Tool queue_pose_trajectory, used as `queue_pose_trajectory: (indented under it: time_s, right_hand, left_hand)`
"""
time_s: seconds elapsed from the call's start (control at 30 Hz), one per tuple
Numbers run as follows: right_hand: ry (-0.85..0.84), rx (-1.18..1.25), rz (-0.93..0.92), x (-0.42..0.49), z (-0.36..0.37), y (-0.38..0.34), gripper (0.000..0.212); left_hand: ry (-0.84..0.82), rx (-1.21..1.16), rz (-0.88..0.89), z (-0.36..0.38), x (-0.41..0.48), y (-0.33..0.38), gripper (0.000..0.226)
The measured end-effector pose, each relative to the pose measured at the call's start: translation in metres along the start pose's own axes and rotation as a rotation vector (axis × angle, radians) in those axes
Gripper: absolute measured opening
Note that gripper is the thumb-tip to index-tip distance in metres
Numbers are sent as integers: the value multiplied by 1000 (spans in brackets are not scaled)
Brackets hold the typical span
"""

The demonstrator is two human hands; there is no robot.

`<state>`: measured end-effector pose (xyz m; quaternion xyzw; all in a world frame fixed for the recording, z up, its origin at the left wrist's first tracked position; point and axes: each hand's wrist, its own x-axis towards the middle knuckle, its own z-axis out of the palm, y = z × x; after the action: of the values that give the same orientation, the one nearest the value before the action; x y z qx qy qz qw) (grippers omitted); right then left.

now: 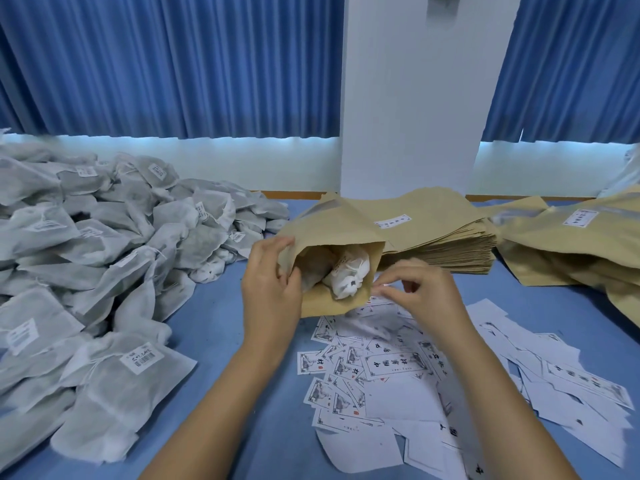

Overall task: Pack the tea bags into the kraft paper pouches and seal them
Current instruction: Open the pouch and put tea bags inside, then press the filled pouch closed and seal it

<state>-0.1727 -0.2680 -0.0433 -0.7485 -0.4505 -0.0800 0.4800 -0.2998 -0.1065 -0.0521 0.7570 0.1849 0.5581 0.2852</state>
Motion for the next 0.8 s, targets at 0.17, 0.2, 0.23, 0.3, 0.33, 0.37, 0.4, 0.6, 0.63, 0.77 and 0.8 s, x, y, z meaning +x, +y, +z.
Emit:
queue_pose_trajectory:
  time_s: [0.17,0.2,0.23,0.3,0.33,0.37,0.4,0.6,0.63,0.77,0.8]
  right_hand:
    - [315,393,-108,-8,-16,-21,22]
    - [331,428,-165,-10,-14,-26,19]
    - [312,455,-215,-12,-11,-30,18]
    - [212,454,-299,-13,4,-37,17]
    - [178,396,-339,-13,13,-39,17]
    - [162,314,-377,-14,22,-39,18]
    - [160,238,-413,-15,30,-38,20]
    - [64,-55,-534,-6,54,-28,10]
    - [-7,-156,-473,-3,58,-25,10]
    - [-322,-454,-288,-1,58,-25,25]
    - [-295,-484,-366,-2,54,-27,27]
  left_hand:
    - [-76,-30,-28,2,0,-4,44]
    - [-85,-31,-37,3,0,-4,45]
    - [-90,-32,-40,4,0,-3,45]
    - [-96,-44,-41,5,0,-3,46]
    - [-99,-56,-41,5,-1,-2,46]
    - [-103,-68,-38,5,-1,-2,45]
    - [-105,-79,-30,5,-2,-1,45]
    - [-112,-179,14,5,-7,10,45]
    - [-137,-210,38,5,-10,12,46]
    - [-185,-223,67,7,-13,13,45]
    - [-153,-218,31,7,-11,10,45]
